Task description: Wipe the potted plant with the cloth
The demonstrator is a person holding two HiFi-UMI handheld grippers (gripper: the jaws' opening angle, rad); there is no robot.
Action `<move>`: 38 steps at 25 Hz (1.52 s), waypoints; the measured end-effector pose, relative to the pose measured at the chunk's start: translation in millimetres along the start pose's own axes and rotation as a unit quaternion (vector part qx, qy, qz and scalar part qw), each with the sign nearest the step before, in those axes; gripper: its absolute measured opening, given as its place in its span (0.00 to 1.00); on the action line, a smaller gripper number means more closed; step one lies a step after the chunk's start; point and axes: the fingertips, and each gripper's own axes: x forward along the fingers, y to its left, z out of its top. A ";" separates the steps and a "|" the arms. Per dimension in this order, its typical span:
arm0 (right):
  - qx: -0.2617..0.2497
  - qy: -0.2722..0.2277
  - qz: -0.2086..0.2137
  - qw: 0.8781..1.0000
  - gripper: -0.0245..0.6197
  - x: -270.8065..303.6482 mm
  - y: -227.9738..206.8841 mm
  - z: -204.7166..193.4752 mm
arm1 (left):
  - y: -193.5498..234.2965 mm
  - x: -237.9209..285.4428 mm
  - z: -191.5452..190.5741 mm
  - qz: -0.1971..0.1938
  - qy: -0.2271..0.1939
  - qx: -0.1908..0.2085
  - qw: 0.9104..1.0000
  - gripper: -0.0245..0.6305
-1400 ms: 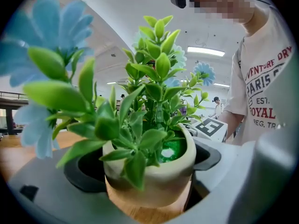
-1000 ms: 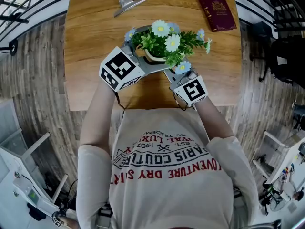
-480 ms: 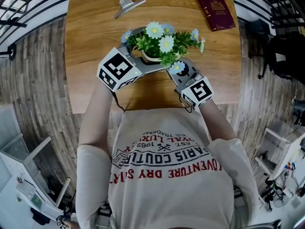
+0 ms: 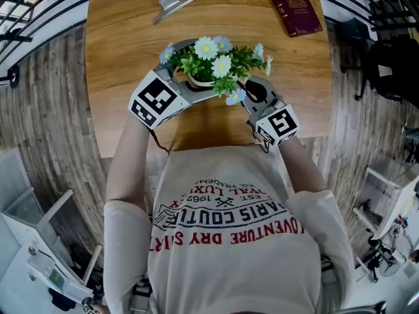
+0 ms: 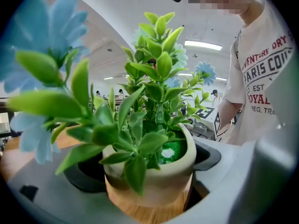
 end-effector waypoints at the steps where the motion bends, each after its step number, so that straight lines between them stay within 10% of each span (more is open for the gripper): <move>1: 0.001 0.001 -0.001 1.000 0.10 -0.1 0.2 -1.3 | -1.3 -0.6 -0.1 -0.002 0.000 0.002 1.000 0.83; 21: -0.010 0.080 -0.140 0.987 0.10 -16.5 -85.2 -40.1 | -30.4 29.2 -103.9 -0.010 0.059 0.024 0.998 0.83; 38: 0.003 0.061 -0.122 0.991 0.10 -15.1 -94.2 -55.9 | -41.2 54.4 -161.0 -0.024 0.083 0.040 0.995 0.83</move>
